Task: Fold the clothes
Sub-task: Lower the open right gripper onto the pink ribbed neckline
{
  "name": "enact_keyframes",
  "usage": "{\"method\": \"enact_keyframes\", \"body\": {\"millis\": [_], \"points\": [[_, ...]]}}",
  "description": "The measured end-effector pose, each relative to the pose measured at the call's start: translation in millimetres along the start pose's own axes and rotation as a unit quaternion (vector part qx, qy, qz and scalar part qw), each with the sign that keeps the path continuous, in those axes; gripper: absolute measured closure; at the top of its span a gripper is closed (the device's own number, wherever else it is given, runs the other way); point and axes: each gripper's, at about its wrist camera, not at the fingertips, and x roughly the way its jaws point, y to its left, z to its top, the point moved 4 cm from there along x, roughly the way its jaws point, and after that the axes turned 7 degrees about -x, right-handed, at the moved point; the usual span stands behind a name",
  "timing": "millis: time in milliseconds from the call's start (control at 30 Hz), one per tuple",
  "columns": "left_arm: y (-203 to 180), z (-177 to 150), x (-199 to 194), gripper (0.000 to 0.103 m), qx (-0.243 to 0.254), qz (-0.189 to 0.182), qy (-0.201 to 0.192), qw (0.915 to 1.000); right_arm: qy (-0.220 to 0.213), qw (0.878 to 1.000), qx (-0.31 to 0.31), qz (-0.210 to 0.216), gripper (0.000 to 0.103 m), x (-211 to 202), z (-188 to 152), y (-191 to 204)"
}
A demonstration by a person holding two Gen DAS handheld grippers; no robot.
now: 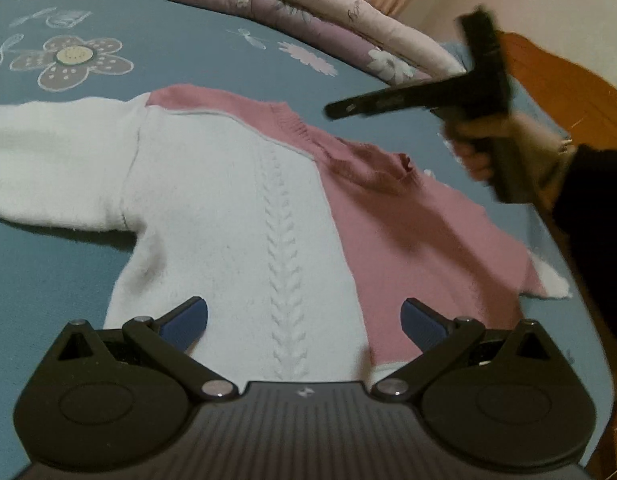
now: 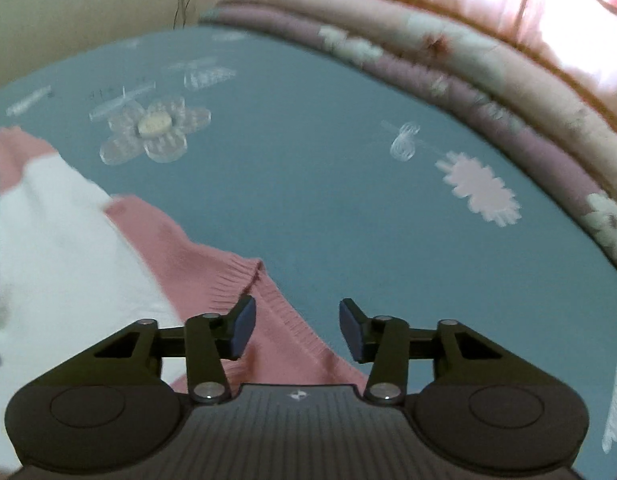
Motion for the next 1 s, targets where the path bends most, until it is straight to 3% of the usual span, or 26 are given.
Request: {"method": "enact_keyframes", "body": {"millis": [333,400,467,533,733,867,1000], "points": [[-2,-5,1,0.001,0.022,0.0,-0.009,0.9997,-0.005,0.998,-0.036,0.044,0.054,42,-5,19],[-4,-7,1,0.001,0.032,0.005,-0.011,0.9994,-0.005,0.998,-0.017,0.053,0.064,45,-4,18],[-7,-9,1,0.001,0.039,0.009,-0.013,0.9991,-0.011,0.998,-0.022,0.05,0.092,44,-2,23],[-7,-9,0,0.001,0.04,0.01,-0.014,0.999,-0.015,0.999,-0.029,0.037,0.093,44,0,27],[-6,-8,-2,0.001,0.026,0.004,-0.016,0.9995,-0.016,1.0,-0.011,-0.006,0.094,43,8,24],[-4,-7,-3,0.001,0.018,0.0,-0.016,0.9997,-0.014,1.0,0.013,-0.021,0.088,41,11,19],[-2,-5,-3,0.001,0.011,-0.003,-0.015,0.9998,-0.044,0.998,0.03,-0.034,0.079,17,25,14]]}}
